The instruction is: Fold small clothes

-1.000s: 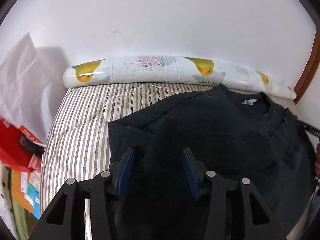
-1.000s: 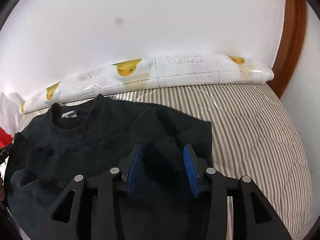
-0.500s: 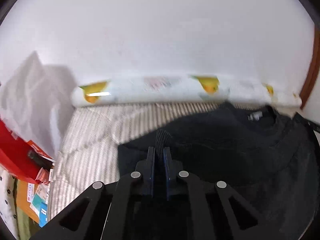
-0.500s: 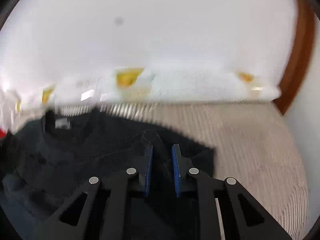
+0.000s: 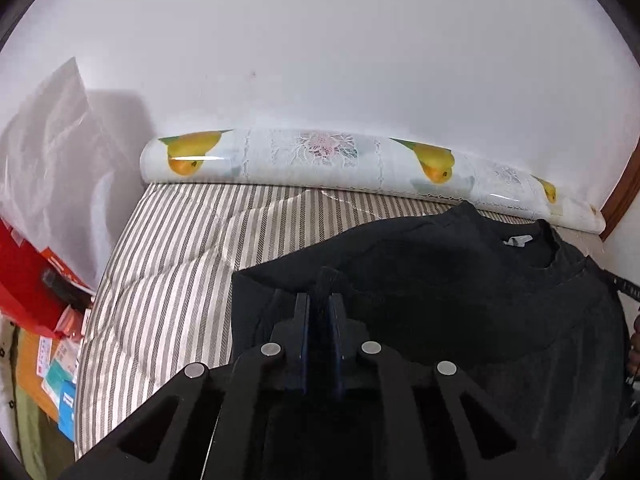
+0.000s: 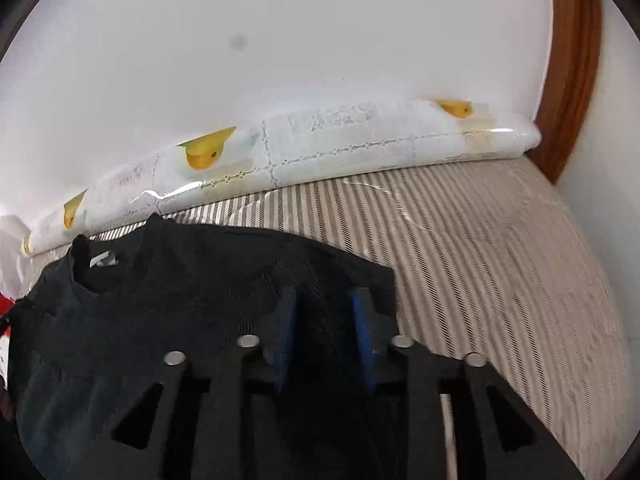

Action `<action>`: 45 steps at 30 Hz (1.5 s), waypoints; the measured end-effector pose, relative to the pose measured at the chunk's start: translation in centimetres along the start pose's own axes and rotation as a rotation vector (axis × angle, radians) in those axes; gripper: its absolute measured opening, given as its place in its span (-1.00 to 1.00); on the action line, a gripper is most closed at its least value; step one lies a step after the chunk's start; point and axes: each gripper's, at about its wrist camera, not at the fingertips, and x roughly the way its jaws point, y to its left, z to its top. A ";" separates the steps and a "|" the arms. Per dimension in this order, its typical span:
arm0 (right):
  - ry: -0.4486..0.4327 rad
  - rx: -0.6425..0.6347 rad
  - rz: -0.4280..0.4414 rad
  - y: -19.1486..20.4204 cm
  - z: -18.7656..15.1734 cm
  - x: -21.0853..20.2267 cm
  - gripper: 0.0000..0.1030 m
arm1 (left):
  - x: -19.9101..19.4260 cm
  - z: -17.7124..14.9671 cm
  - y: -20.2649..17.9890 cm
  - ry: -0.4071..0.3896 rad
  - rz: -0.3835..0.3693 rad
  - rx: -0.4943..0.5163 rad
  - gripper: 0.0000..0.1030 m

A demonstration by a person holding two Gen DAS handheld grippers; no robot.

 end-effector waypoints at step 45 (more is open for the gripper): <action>0.042 0.118 0.073 -5.6 -21.1 -16.0 0.13 | -13.6 -20.2 6.1 0.078 -0.189 -0.285 0.20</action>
